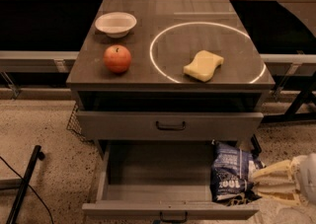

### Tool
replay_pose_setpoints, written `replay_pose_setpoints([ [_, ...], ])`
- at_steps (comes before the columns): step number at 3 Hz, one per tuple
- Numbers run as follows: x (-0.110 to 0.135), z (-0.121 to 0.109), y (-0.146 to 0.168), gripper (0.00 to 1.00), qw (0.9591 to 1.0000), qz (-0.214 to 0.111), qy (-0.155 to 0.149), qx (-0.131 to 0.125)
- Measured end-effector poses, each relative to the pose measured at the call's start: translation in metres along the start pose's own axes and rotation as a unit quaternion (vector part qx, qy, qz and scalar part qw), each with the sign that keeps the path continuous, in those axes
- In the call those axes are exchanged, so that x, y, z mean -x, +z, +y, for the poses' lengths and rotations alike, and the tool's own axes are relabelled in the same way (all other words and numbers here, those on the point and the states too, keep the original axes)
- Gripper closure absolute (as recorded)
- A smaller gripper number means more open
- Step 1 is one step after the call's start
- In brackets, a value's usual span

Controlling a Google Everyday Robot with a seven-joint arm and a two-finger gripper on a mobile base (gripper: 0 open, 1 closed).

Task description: Place blue chip bag into middle drawer

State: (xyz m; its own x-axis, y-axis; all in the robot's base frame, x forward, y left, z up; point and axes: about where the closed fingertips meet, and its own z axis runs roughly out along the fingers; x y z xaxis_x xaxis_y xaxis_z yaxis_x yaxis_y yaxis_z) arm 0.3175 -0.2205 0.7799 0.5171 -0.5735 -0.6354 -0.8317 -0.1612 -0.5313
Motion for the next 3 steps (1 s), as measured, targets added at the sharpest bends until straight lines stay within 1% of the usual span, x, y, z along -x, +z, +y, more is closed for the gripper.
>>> replay_pose_setpoints([
  [1, -0.001, 0.003, 0.007, 1.00, 1.0000, 0.001, 0.002, 0.000],
  [2, -0.003, 0.003, 0.026, 1.00, 0.9997, -0.021, -0.004, 0.012],
  [3, -0.014, -0.011, 0.074, 1.00, 0.9991, -0.030, -0.001, 0.029],
])
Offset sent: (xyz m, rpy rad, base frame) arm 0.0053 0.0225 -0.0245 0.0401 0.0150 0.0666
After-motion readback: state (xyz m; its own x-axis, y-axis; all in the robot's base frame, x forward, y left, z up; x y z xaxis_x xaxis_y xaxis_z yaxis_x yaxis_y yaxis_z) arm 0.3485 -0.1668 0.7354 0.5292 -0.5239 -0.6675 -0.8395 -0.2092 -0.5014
